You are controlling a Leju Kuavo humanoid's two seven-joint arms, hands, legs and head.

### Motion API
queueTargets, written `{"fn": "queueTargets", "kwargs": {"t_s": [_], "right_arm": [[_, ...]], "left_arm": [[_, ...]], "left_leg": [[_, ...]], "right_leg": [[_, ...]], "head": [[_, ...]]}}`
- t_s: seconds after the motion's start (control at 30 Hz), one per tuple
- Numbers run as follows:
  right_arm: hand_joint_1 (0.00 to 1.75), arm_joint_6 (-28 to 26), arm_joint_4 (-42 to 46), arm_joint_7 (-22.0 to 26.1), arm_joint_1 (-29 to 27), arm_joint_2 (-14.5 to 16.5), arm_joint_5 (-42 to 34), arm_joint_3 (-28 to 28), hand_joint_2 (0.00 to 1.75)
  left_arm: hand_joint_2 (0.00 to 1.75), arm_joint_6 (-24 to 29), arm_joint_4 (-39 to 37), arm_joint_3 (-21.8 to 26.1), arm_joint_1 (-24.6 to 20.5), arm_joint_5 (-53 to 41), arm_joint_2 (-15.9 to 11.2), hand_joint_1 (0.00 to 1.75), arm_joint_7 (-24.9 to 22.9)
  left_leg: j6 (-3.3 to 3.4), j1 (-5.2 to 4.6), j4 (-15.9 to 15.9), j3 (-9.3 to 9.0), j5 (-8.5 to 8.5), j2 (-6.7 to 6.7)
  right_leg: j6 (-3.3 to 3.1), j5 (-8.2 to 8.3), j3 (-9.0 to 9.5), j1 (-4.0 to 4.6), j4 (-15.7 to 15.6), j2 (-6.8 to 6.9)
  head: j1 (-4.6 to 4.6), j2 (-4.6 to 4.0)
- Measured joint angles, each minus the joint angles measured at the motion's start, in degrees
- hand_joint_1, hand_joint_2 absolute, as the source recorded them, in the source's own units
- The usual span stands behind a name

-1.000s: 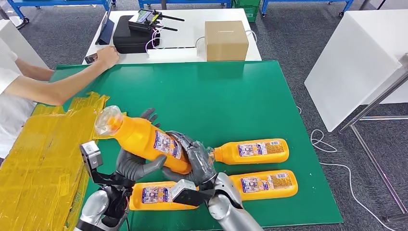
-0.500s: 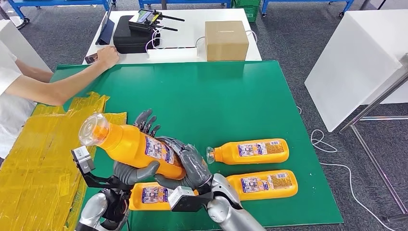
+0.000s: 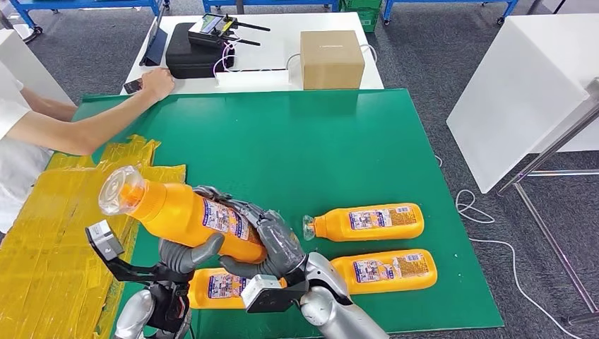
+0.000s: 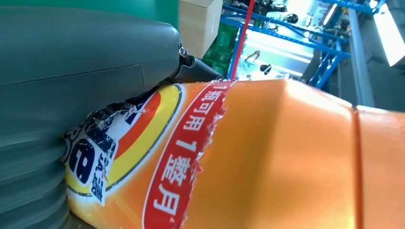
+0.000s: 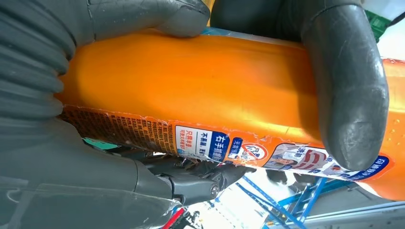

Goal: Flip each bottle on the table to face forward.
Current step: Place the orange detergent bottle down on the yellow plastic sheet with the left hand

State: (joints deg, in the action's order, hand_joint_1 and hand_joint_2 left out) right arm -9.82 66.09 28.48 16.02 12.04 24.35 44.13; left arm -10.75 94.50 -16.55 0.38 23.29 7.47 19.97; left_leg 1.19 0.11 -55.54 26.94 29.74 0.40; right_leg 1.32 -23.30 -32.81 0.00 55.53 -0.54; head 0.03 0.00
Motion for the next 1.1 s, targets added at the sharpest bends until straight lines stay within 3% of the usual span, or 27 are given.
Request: {"fn": "queueTargets", "kwargs": {"t_s": [0.33,0.37,0.47,0.5,0.7,1.1], "right_arm": [[1.75,-2.08,2.24,-1.48,0.01,0.64,-1.05,-0.08,1.75],[1.66,-2.26,2.75,-1.37,-0.13,0.68,-1.27,-0.21,1.75],[0.39,-2.48,5.23,-1.0,-1.23,0.83,-2.71,-0.95,1.75],[0.03,-2.43,6.33,-0.95,-1.83,0.8,-3.46,-1.37,1.75],[0.0,0.93,13.51,-0.77,-7.48,-1.66,-9.04,-5.83,1.75],[0.0,2.13,18.33,-0.78,-9.73,-3.21,-10.02,-7.92,1.75]], "left_arm": [[1.75,2.94,4.79,3.02,3.04,7.93,3.02,1.75,1.4],[1.75,3.18,5.51,3.66,3.42,9.26,3.49,1.75,1.69],[1.75,3.67,8.24,6.13,4.46,12.82,4.92,1.75,2.33],[1.75,3.83,9.22,7.07,4.72,13.41,5.3,1.75,2.59],[1.75,4.87,14.26,15.53,4.62,11.17,5.87,1.75,7.1],[1.75,4.59,16.41,19.15,4.6,10.12,6.05,1.75,7.63]], "left_leg": [[0.0,0.0,0.0,0.01,0.0,0.03],[0.0,0.0,0.0,0.02,0.0,0.03],[0.0,0.0,0.0,0.02,0.01,0.03],[-0.01,0.0,0.0,0.02,0.01,0.02],[0.0,0.0,0.01,0.09,0.01,-0.01],[-0.01,0.0,0.01,0.07,0.01,0.0]], "right_leg": [[0.0,0.0,-0.05,0.01,0.0,-0.01],[0.0,0.0,-0.05,0.01,0.0,-0.02],[0.0,0.0,-0.06,0.01,-0.01,-0.02],[0.0,-0.01,-0.06,0.02,-0.01,-0.01],[-0.01,-0.01,-0.06,-0.01,-0.01,0.0],[-0.01,-0.01,-0.06,0.0,-0.01,0.0]], "head": [[-0.01,0.0],[-0.01,0.0],[-0.01,0.0],[-0.01,0.0],[0.01,0.0],[0.0,0.0]]}}
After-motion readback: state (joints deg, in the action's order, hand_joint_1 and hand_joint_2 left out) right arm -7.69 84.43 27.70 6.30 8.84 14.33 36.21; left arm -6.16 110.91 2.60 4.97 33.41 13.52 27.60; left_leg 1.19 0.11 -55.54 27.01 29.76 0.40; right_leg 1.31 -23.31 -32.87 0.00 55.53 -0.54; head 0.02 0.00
